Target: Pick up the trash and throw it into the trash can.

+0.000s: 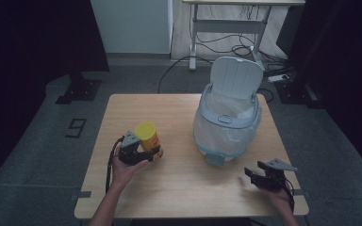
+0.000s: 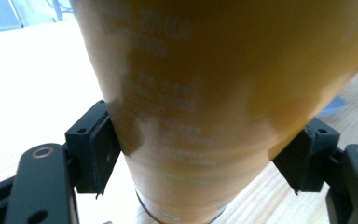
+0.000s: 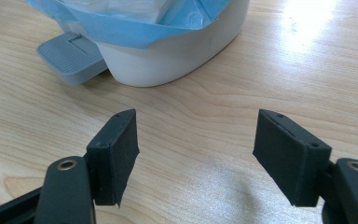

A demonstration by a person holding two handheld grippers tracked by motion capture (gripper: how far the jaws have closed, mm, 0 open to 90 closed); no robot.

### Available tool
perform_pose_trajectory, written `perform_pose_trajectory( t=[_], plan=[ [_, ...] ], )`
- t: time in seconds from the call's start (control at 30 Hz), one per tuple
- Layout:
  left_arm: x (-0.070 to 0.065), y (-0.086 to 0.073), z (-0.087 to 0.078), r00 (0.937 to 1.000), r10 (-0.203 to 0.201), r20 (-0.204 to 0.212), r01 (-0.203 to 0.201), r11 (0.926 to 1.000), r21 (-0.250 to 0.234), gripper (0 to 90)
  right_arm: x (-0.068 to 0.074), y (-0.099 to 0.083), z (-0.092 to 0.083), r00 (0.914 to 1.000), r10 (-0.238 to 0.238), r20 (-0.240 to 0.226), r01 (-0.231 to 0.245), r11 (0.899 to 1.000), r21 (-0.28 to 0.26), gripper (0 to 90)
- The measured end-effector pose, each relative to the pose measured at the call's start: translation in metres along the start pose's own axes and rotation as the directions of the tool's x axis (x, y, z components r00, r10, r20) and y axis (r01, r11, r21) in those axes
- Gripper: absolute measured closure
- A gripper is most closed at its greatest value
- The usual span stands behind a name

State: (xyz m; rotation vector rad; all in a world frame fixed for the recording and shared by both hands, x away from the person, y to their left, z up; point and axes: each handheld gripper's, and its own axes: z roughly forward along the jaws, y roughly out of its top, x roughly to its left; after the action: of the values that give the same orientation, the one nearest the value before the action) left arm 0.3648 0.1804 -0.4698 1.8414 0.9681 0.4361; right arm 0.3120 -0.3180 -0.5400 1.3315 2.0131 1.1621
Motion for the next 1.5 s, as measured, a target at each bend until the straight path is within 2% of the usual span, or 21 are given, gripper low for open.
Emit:
perform_pose_trajectory(
  t=[0.17,0.43,0.77,1.13,1.5],
  plan=[
    [-0.005,0.009,-0.006,0.9996,0.024,0.014,-0.023,0.9996,-0.012,23.8,0.000,0.000,0.000,1.0000,0.001,0.002,-0.001,1.000,-0.001,29.8],
    [-0.007,0.020,-0.014,0.9990,0.034,0.027,-0.034,0.9990,-0.029,23.8,-0.003,0.000,-0.002,0.9999,0.010,0.004,-0.010,1.000,-0.005,29.8],
    [-0.013,0.044,-0.030,0.9966,0.061,0.056,-0.057,0.9955,-0.075,23.8,-0.003,-0.001,-0.001,0.9999,0.011,0.006,-0.011,1.000,-0.003,29.8],
    [-0.019,0.072,-0.041,0.9953,0.071,0.066,-0.063,0.9909,-0.119,23.8,-0.004,-0.001,-0.001,0.9999,0.015,0.006,-0.015,1.000,-0.001,29.8],
    [-0.027,0.093,-0.046,0.9935,0.082,0.079,-0.070,0.9860,-0.151,23.8,-0.005,-0.001,-0.001,0.9997,0.023,0.009,-0.023,1.000,0.004,29.9]
  ],
)
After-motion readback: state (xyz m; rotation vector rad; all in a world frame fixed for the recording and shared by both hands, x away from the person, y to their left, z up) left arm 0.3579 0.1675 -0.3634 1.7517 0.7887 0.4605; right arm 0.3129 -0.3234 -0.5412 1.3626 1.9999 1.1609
